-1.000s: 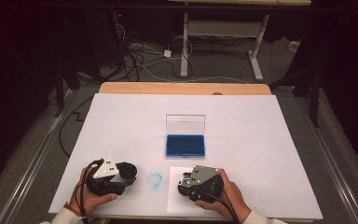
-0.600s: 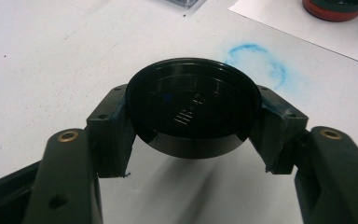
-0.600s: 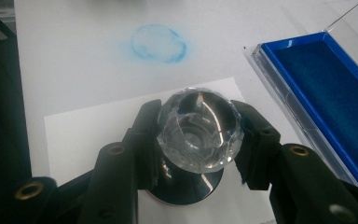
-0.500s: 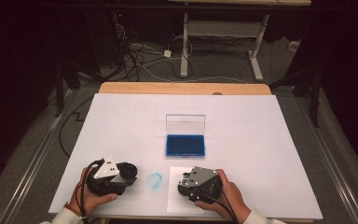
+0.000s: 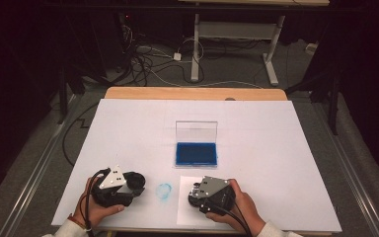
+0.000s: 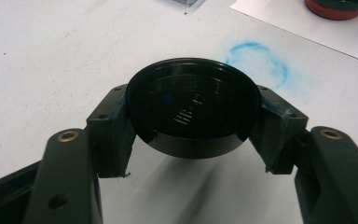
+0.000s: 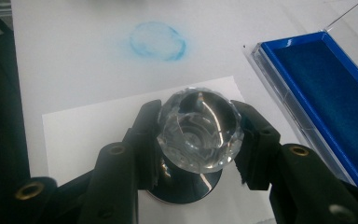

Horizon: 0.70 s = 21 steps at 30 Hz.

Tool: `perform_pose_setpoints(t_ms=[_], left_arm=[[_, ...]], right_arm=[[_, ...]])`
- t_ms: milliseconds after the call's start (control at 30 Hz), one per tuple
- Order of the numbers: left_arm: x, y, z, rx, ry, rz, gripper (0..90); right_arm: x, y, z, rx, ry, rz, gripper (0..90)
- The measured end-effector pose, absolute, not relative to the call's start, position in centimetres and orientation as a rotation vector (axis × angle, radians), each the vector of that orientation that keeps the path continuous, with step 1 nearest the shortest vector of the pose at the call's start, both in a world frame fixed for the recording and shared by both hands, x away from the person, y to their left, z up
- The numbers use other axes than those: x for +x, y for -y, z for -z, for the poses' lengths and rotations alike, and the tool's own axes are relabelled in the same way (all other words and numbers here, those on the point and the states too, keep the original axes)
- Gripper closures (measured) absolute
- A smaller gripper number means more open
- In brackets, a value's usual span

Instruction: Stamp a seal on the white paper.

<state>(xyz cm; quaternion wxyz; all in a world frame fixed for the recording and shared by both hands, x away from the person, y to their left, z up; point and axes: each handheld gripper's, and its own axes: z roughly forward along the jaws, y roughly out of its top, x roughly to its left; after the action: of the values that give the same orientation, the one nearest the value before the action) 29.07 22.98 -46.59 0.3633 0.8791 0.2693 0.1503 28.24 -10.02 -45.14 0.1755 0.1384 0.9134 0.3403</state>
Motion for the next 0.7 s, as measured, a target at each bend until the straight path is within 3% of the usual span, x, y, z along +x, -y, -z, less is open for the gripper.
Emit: perform_pose_setpoints(t_ms=[700], left_arm=[[29.16,-22.92,46.63,2.267,-0.690,-0.384,36.5]], right_arm=[[28.21,9.84,45.09,0.392,-2.589,-0.948,57.1]])
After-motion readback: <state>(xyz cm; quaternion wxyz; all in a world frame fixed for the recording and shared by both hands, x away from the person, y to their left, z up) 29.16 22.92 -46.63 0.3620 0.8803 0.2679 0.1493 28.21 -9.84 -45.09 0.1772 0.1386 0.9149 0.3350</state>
